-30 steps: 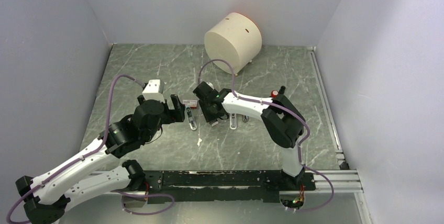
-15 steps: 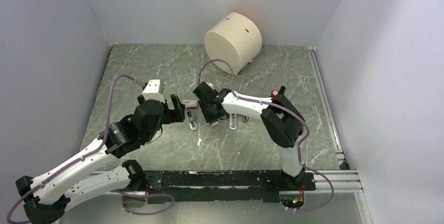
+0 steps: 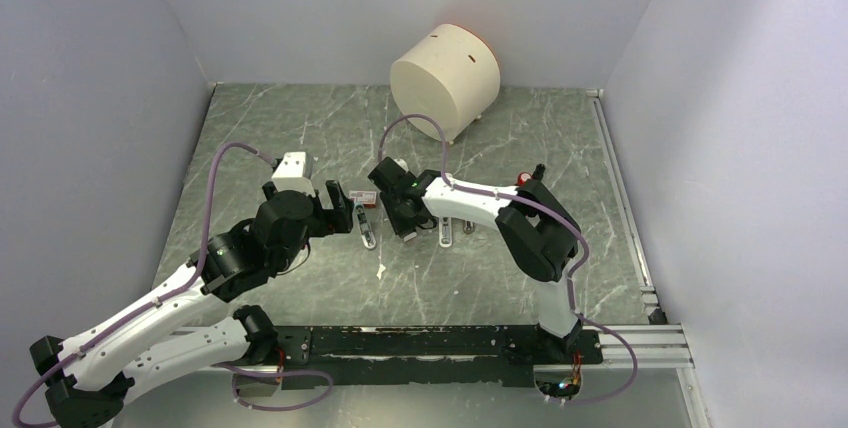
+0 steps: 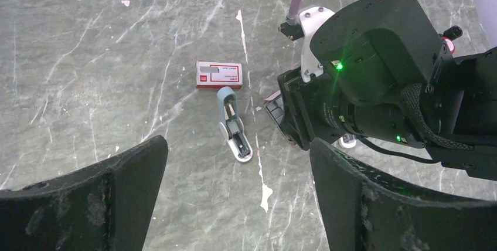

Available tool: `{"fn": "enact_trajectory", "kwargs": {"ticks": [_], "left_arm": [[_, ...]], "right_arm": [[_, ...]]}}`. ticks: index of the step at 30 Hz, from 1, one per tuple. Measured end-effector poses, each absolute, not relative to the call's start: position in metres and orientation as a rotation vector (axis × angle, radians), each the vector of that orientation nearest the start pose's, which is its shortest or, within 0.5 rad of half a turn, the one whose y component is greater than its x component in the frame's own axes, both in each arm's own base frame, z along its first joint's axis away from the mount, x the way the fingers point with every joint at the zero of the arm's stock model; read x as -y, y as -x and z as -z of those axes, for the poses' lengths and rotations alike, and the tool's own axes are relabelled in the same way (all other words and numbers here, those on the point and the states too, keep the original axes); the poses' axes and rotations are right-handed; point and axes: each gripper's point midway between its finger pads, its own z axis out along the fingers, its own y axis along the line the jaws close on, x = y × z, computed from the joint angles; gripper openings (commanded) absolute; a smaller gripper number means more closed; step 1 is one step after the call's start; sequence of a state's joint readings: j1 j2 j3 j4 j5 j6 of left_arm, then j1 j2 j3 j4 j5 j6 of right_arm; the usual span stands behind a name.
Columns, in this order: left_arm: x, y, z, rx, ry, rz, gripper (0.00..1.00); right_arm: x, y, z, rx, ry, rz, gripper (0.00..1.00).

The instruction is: Load the staples into the stapler

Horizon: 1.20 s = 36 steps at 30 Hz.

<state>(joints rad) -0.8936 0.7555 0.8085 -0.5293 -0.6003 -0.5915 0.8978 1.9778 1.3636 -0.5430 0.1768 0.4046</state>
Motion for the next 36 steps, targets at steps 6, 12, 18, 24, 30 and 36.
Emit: {"fn": "enact_trajectory", "kwargs": {"ticks": [6,12,18,24,30,36], "left_arm": [[0.152,-0.225,-0.230,-1.975,0.070,0.357,0.96],[0.152,-0.225,-0.230,-1.974,0.070,0.358,0.96],[0.152,-0.225,-0.231,-1.974,0.070,0.358,0.96],[0.152,-0.225,-0.231,-1.973,0.071,0.359,0.96],[0.152,-0.225,-0.231,-1.973,0.071,0.359,0.96],[0.152,-0.225,-0.231,-1.973,0.071,0.358,0.96]], "right_arm": [[-0.323,-0.277,-0.020,-2.633,0.606,-0.150,0.30],[-0.322,-0.278,-0.021,-2.629,0.587,-0.142,0.30],[-0.321,-0.282,-0.028,-2.607,0.564,-0.137,0.30],[-0.325,-0.287,-0.040,-2.571,0.546,-0.163,0.30],[-0.326,-0.287,-0.041,-2.569,0.547,-0.169,0.31],[-0.329,-0.280,-0.045,-2.567,0.564,-0.214,0.31]]}}
